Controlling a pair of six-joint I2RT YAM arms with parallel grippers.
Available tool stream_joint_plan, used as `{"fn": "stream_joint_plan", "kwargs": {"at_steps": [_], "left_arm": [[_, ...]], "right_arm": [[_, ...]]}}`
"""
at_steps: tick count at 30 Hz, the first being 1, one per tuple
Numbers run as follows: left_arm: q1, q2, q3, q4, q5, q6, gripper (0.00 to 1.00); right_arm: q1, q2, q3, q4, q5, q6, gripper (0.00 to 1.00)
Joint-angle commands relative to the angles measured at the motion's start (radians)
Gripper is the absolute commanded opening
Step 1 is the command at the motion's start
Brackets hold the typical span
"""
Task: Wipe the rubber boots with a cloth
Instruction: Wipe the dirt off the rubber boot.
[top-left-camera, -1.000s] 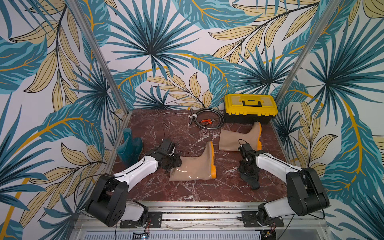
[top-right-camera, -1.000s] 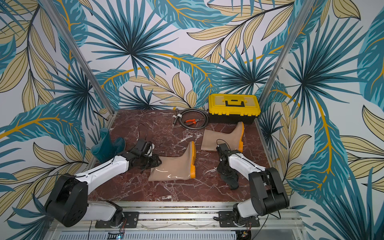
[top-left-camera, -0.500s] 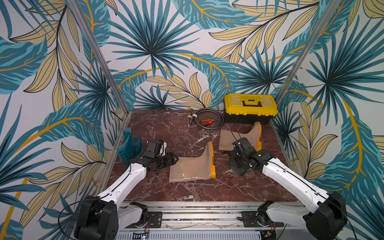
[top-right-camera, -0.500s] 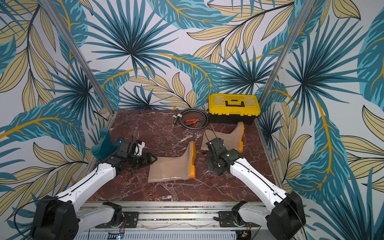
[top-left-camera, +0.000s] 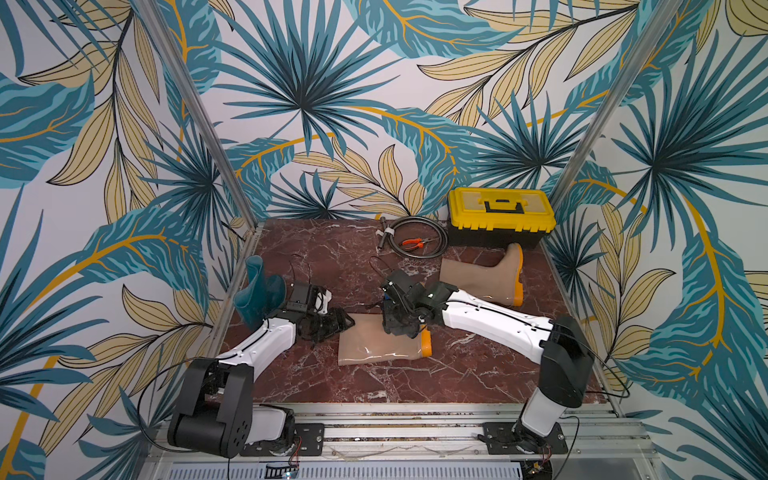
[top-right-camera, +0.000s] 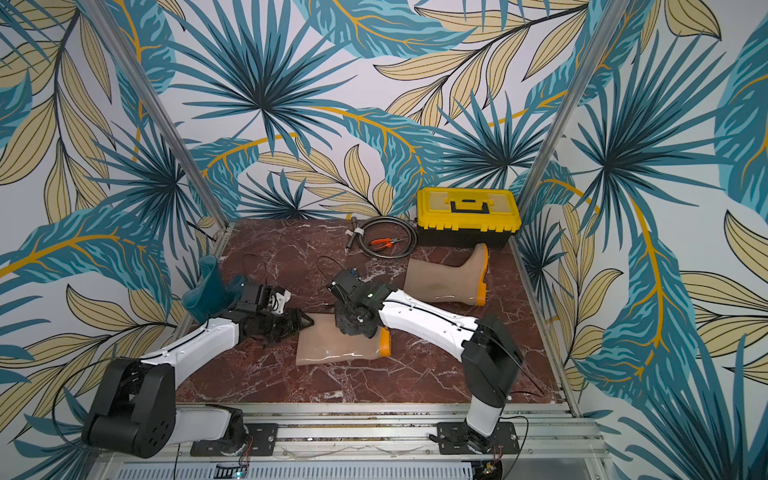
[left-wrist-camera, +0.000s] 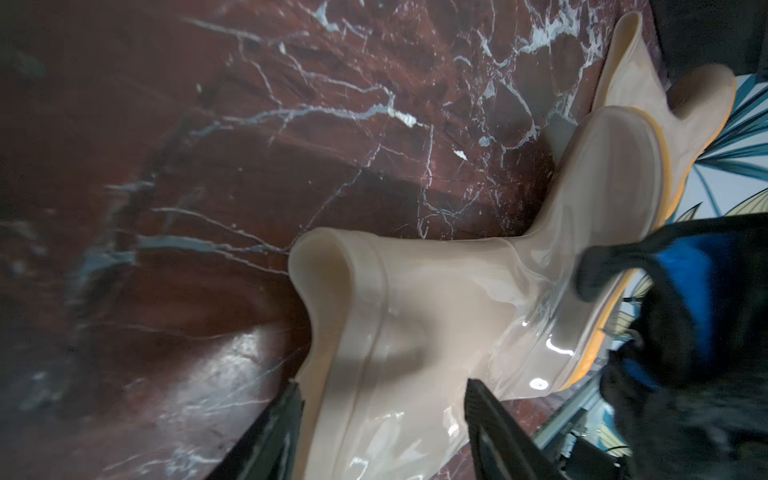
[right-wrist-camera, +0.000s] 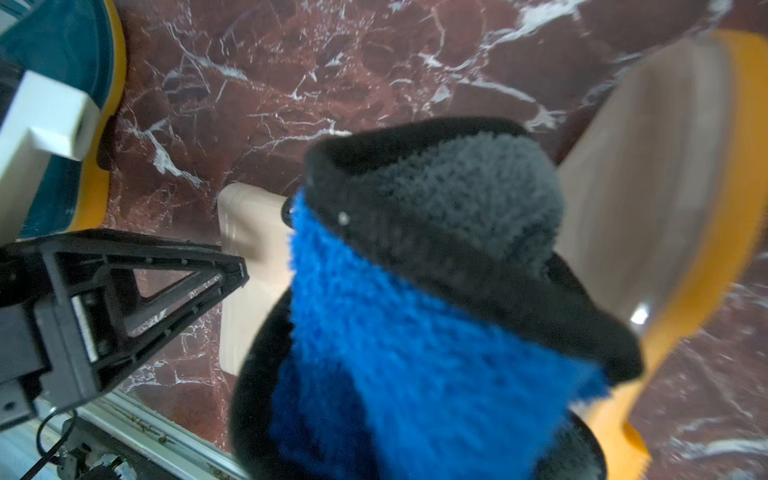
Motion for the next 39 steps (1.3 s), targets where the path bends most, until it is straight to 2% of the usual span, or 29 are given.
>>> {"fn": "stream_joint_plan", "kwargs": {"at_steps": [1,2,3,7,8,9,13,15,16,19,25,29,34,39], "left_arm": [[0.008,-0.003,-0.013,0.067,0.079,0.009,0.54],[0.008,0.0,-0.016,0.094,0.085,0.008,0.5],[0.008,0.004,-0.017,0.097,0.089,0.007,0.48],[0.009,0.014,-0.024,0.097,0.099,0.001,0.45],[0.008,0.014,-0.028,0.097,0.098,0.002,0.45],[0.008,0.015,-0.03,0.097,0.093,0.001,0.45],[0.009,0.02,-0.043,0.097,0.073,-0.003,0.35],[0.009,0.026,-0.048,0.097,0.074,-0.008,0.27],[0.008,0.027,-0.049,0.097,0.076,-0.009,0.25],[0.008,0.019,-0.059,0.097,0.074,-0.015,0.16],[0.001,-0.025,-0.08,0.097,0.059,-0.04,0.01],[-0.01,-0.038,-0.085,0.097,0.05,-0.049,0.0],[-0.013,-0.041,-0.087,0.097,0.049,-0.048,0.0],[-0.012,-0.062,-0.095,0.096,0.041,-0.046,0.0]], "right_arm": [[0.003,0.063,0.027,-0.001,0.011,-0.045,0.42],[0.004,0.081,0.026,-0.009,0.028,-0.05,0.53],[0.003,0.102,0.027,-0.021,0.048,-0.055,0.59],[0.003,0.176,0.057,-0.093,0.08,-0.055,0.62],[0.002,0.187,0.061,-0.105,0.082,-0.05,0.61],[0.002,0.195,0.064,-0.11,0.081,-0.048,0.55],[0.002,0.195,0.049,-0.068,0.051,-0.044,0.16],[0.004,0.193,0.05,-0.022,0.013,-0.048,0.03],[0.004,0.194,0.053,0.001,-0.009,-0.045,0.0],[0.011,0.209,0.088,0.06,-0.062,-0.037,0.0],[0.044,0.306,0.256,0.103,-0.129,-0.035,0.0],[0.053,0.38,0.337,0.097,-0.165,-0.04,0.0],[0.029,0.379,0.31,-0.023,-0.08,-0.103,0.0],[-0.081,0.234,0.082,-0.08,0.023,-0.151,0.0]]}}
